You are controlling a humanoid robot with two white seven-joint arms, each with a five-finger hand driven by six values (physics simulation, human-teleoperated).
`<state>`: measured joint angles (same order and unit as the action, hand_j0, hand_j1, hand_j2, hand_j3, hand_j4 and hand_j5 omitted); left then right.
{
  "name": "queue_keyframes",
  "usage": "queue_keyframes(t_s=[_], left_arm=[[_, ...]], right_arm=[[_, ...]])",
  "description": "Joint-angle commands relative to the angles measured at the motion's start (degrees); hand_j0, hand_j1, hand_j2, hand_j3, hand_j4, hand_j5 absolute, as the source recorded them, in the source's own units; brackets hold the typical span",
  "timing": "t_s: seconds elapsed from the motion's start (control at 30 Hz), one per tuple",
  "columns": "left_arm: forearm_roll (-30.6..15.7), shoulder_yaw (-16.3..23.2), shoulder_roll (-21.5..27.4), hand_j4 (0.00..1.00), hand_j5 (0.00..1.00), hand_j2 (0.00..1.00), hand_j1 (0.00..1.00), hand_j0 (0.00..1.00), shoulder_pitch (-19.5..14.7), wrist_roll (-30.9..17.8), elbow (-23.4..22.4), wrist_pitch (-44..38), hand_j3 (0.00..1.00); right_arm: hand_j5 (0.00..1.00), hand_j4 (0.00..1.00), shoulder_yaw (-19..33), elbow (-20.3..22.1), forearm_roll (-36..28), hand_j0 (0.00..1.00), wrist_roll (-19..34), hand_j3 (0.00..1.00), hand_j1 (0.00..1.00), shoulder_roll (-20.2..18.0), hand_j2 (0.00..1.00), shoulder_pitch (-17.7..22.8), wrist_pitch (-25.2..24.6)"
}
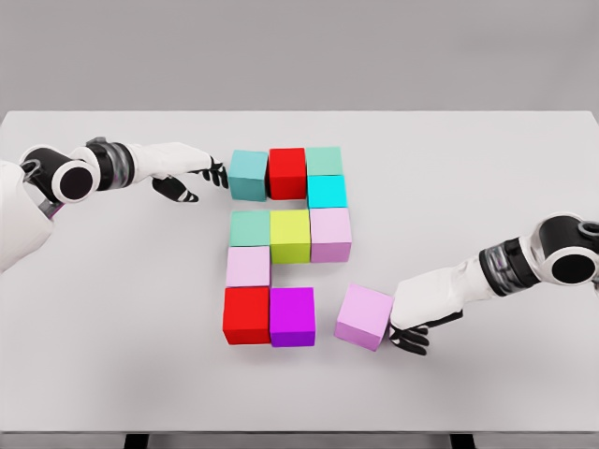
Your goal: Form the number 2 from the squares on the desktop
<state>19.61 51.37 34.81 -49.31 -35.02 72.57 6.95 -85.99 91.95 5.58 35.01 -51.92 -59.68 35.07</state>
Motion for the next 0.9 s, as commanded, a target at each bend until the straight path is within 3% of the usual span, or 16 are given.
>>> queue_keyframes(t_s=[0.0,0.87], left_arm=[[-0.1,0.0,0.0,0.66,0.66,0.66,0.66,0.66,0.0,0.0,0.0,0.0,0.66],[-0.4,0.0,0.0,0.66,0.66,0.66,0.66,0.66,0.5,0.0,0.6,0.1,0.66]], right_arm=[[0.13,0.13,0.0,-0.1,-0.3,0.13,0.0,0.13,0.13,0.4,0.13,0.0,-0.1],[0.13,0.13,0.1,-1.3,-0.3,0.13,0.0,0.13,0.13,2.6,0.13,-0.7,-0.1]])
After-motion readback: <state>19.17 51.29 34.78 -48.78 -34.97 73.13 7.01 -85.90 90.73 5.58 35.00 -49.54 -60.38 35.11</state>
